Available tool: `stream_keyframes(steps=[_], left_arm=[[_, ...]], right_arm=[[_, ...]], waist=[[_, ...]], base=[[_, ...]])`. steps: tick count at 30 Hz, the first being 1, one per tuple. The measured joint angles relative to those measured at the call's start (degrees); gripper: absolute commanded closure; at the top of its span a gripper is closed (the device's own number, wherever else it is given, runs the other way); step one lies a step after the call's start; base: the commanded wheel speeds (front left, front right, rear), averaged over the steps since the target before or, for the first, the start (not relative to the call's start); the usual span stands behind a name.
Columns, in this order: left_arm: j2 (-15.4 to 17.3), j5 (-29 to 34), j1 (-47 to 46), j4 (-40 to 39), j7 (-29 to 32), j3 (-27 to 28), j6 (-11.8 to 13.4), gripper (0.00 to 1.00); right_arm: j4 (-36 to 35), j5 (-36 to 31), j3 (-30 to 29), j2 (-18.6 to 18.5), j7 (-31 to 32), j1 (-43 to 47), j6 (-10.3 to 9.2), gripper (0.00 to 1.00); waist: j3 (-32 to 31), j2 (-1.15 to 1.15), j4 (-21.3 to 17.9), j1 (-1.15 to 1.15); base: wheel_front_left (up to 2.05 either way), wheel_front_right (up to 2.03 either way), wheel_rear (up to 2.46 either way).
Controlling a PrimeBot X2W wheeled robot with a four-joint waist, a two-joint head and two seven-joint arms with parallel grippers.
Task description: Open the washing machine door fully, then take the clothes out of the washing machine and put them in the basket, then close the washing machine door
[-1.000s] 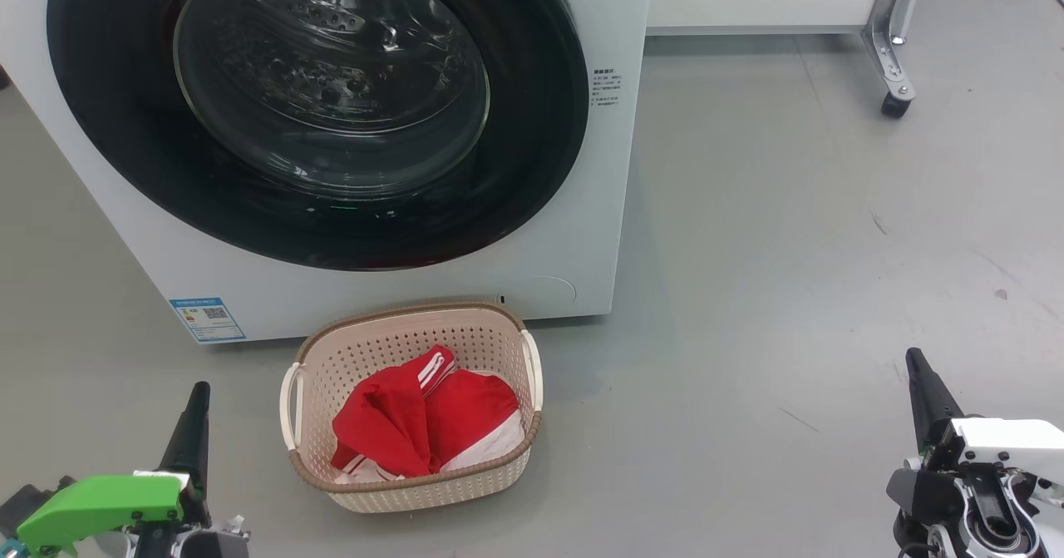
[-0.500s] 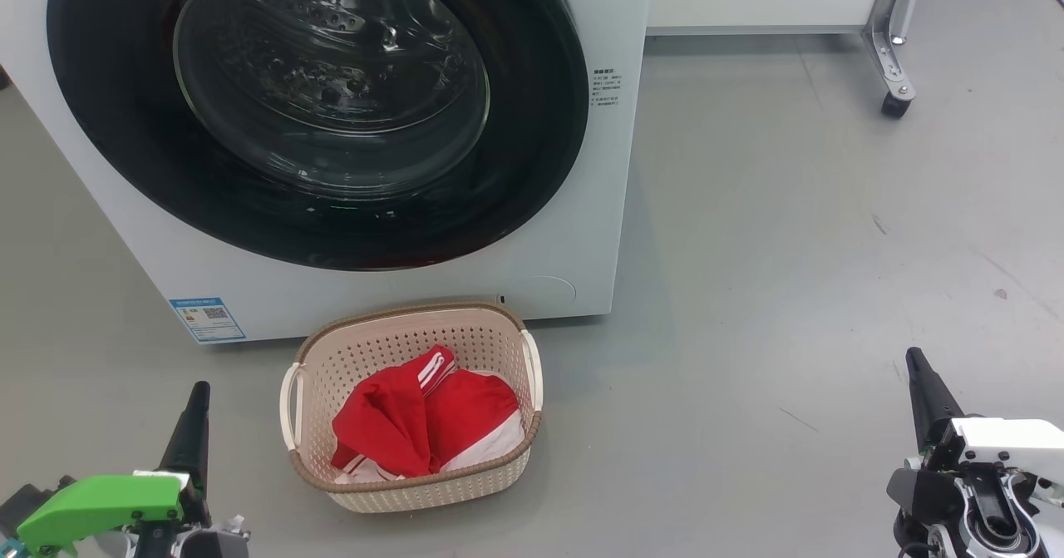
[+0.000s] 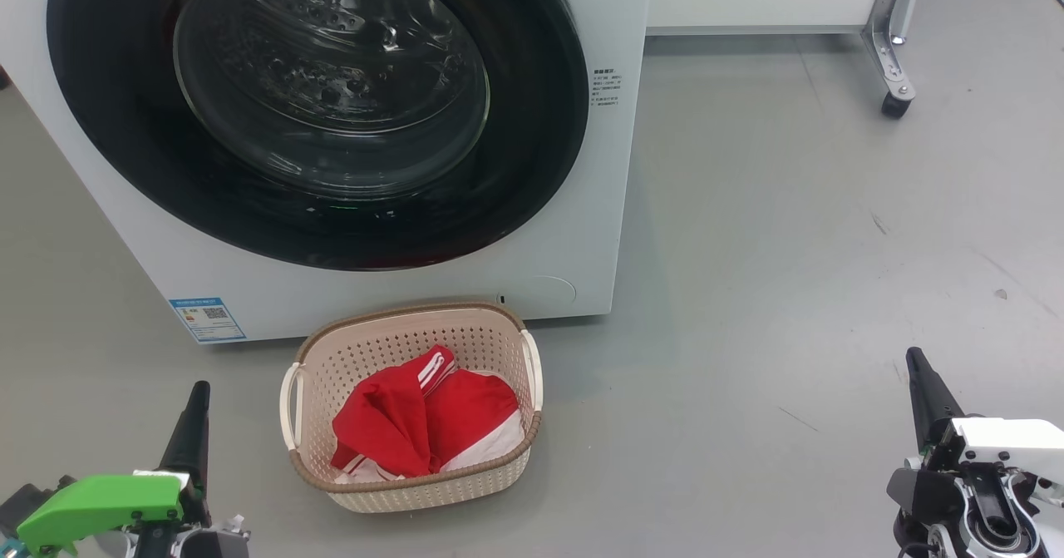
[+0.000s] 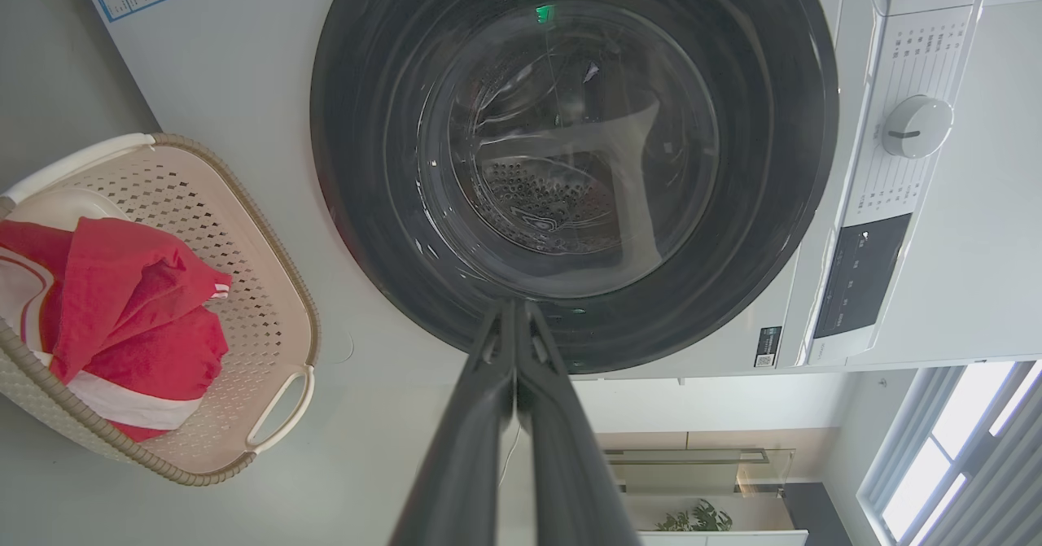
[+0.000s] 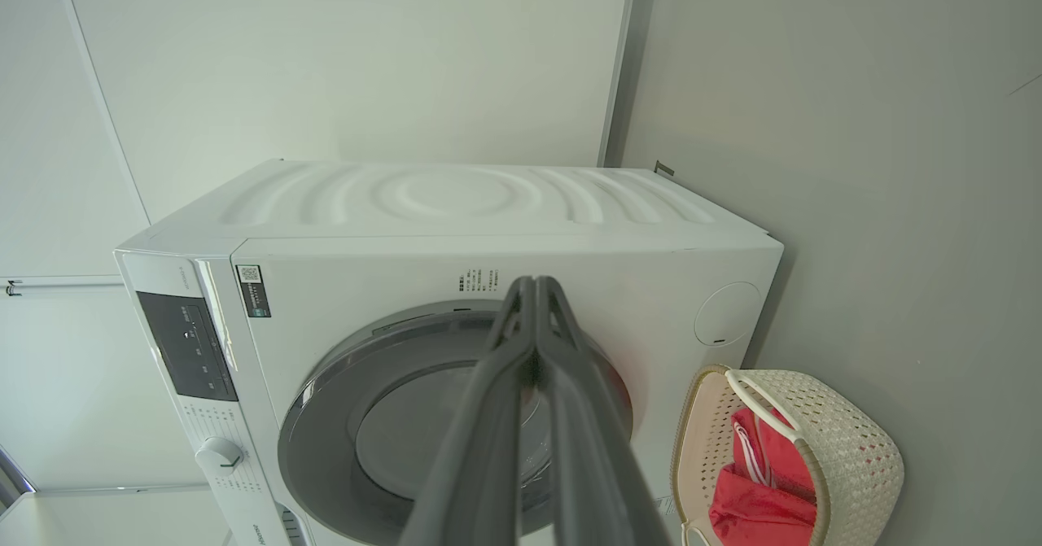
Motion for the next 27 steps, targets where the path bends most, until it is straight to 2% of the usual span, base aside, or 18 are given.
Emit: stream_keyframes(steps=[27], left_arm=[[0.0,0.0,0.0,-0.03,0.0,-0.02,0.0,1.0]], right_arm=[[-0.05,0.0,-0.04,0.09,0.07,0.0,0.0,1.0]], waist=[[0.0,0.0,0.0,0.0]], base=[[0.0,0.0,0.0]])
